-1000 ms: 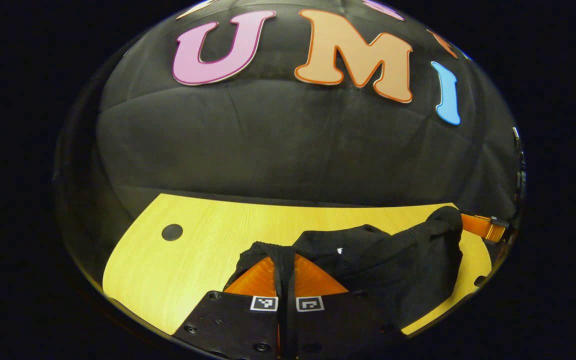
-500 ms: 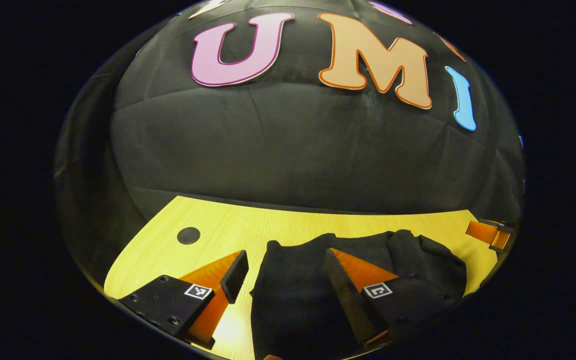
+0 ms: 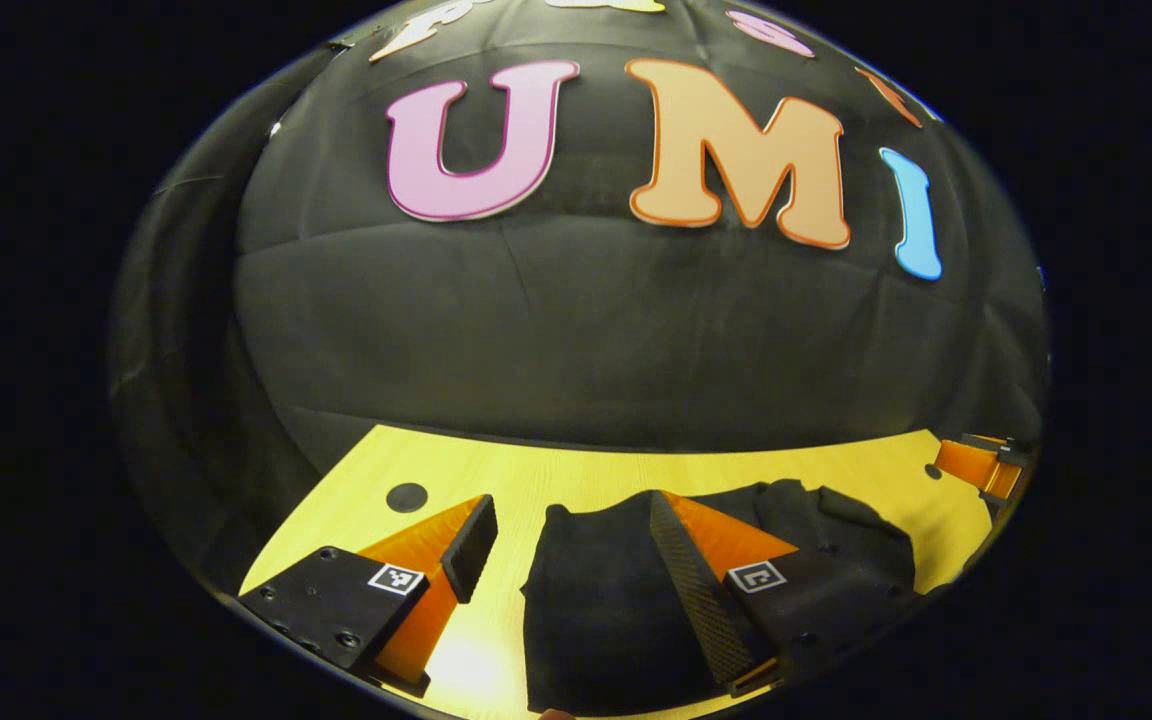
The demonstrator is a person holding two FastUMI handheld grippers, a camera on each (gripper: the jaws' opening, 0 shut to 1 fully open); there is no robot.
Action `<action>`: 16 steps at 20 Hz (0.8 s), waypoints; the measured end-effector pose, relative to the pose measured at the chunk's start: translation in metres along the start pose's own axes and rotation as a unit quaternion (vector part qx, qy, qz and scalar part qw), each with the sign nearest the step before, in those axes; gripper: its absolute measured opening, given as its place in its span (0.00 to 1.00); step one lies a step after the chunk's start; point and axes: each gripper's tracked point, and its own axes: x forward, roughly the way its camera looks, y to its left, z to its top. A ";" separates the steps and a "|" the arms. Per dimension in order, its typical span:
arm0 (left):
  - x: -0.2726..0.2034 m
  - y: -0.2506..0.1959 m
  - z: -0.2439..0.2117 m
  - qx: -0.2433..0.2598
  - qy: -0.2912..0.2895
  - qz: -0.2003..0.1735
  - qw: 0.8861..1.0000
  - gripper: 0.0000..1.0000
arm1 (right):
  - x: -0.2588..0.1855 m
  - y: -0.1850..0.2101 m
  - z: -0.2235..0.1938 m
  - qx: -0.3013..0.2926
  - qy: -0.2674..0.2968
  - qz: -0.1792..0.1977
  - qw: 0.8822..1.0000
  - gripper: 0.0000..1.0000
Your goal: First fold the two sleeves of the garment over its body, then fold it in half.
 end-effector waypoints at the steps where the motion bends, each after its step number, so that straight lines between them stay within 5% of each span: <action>1: -0.014 0.001 0.012 -0.004 -0.013 -0.001 1.000 0.94 | -0.016 0.002 0.013 -0.001 -0.016 0.004 1.000 0.99; 9: -0.158 -0.018 0.079 -0.028 -0.117 -0.011 0.993 0.92 | -0.186 0.028 0.083 0.011 -0.158 0.051 0.986 0.95; 16: -0.265 -0.036 0.065 0.030 -0.160 -0.005 0.987 0.93 | -0.286 0.044 0.010 -0.022 -0.138 0.098 0.985 0.95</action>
